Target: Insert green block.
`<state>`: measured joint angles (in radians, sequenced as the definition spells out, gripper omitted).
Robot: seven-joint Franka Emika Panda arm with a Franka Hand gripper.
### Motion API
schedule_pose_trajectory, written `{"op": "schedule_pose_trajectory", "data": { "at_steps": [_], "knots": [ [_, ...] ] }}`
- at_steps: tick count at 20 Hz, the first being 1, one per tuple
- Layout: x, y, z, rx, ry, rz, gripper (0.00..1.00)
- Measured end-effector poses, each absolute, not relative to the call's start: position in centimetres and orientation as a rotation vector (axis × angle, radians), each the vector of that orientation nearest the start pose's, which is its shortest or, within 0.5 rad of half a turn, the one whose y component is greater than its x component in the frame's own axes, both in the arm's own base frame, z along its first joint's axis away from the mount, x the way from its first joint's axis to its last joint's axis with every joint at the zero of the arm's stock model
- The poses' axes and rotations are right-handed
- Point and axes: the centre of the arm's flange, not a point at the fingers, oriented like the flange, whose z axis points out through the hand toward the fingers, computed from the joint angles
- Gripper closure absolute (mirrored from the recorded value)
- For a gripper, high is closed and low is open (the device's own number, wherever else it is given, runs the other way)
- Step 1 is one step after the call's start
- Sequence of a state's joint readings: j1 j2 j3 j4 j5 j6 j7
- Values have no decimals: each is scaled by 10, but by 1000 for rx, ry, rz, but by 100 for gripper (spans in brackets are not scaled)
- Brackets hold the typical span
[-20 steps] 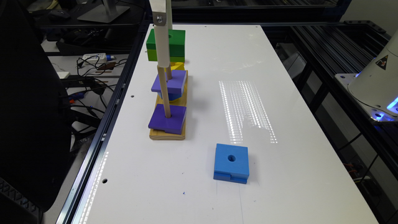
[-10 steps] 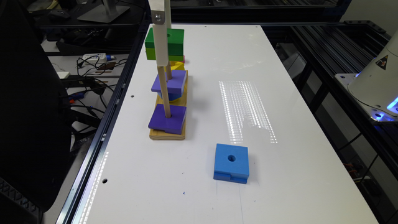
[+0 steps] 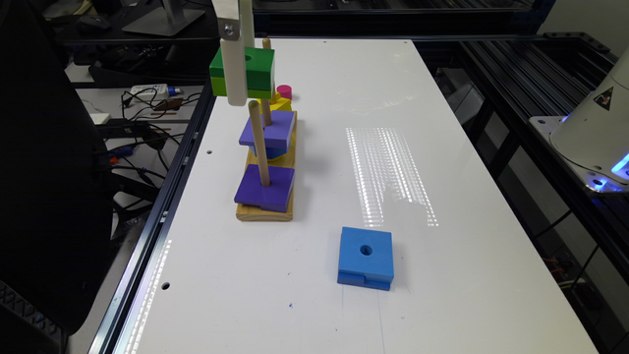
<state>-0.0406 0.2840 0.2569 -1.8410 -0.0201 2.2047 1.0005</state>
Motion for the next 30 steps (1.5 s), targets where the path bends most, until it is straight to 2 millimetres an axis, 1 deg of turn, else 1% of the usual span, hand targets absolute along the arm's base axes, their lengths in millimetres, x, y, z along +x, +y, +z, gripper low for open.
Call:
{"op": "schedule_pose_trajectory", "data": {
  "at_steps": [7, 12, 16, 22, 30],
  "knots": [
    [622, 125, 382, -2815, 1166, -60, 100],
    [624, 125, 373, -2818, 1165, -52, 100],
    [624, 125, 372, -2818, 1165, -51, 100],
    [625, 125, 364, -2819, 1165, -45, 100],
    [625, 126, 364, -2820, 1164, -45, 100]
  ]
}}
